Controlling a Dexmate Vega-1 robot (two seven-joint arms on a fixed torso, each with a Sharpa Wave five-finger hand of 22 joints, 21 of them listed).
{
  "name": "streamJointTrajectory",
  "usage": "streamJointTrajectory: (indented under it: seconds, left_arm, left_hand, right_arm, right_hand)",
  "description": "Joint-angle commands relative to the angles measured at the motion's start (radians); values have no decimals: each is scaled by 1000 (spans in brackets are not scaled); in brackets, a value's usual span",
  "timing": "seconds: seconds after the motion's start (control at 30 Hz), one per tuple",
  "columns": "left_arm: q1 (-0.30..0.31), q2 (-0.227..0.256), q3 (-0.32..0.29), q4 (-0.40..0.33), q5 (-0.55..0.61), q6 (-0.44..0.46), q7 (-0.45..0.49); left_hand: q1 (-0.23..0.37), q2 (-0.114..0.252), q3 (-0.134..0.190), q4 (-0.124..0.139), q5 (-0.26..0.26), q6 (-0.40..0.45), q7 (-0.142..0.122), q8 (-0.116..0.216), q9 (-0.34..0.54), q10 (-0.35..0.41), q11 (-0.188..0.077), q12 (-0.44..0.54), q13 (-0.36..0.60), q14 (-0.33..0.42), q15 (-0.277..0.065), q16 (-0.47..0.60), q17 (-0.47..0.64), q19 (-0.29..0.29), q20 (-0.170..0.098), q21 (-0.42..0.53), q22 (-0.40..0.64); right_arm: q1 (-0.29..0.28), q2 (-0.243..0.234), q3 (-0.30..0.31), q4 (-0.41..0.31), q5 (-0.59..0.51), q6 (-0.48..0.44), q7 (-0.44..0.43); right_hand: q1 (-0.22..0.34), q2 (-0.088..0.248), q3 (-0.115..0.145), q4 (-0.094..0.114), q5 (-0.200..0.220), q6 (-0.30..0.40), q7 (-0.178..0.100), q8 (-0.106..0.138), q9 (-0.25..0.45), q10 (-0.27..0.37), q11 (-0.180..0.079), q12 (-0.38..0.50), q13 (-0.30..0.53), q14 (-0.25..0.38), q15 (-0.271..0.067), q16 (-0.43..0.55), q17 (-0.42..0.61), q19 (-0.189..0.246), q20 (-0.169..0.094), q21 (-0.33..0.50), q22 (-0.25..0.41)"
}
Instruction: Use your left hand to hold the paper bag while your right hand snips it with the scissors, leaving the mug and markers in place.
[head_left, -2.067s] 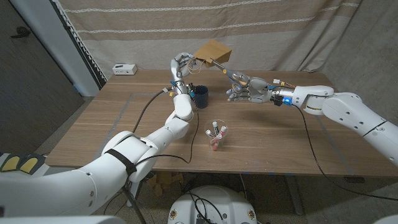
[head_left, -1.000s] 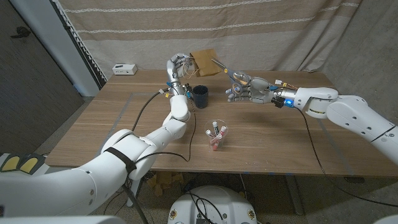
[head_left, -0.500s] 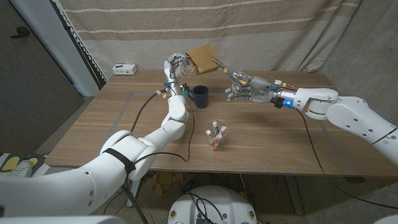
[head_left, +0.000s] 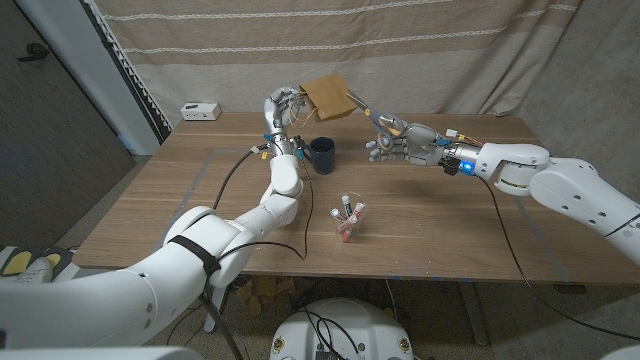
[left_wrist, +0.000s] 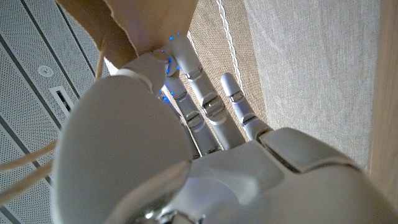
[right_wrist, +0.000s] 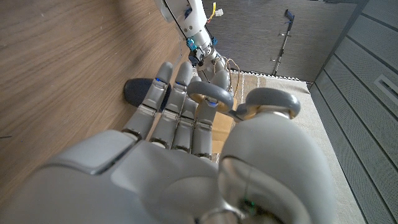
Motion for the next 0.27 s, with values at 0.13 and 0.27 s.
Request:
streamJointTrajectory:
  seconds: [0.13, 0.27]
  left_arm:
    - [-13, -11, 5, 37, -9, -9, -7]
    - [-15, -12, 8, 42, -8, -10, -2]
  left_hand:
    - [-5, -2, 5, 0, -1, -6, 0, 3, 0, -1, 2, 4, 2, -3, 0, -6, 1, -3, -137, 6, -1]
    - [-5, -3, 5, 0, -2, -5, 0, 6, 3, -3, 2, 2, 0, -3, 0, -5, 3, -3, -137, 7, -1]
  right_arm:
    - [1, -2, 1, 9, -5, 5, 0]
    - [3, -3, 1, 14, -6, 7, 9]
  right_hand:
    - [-5, 4, -4, -4, 6, -1, -1, 8, -2, -1, 2, -7, -5, -2, -42, -5, -2, 2, 9, -6, 0]
    - [-6, 6, -4, -4, 6, -1, -2, 8, -4, 2, 1, -8, -9, -1, -39, -7, -4, 0, 10, -7, -1]
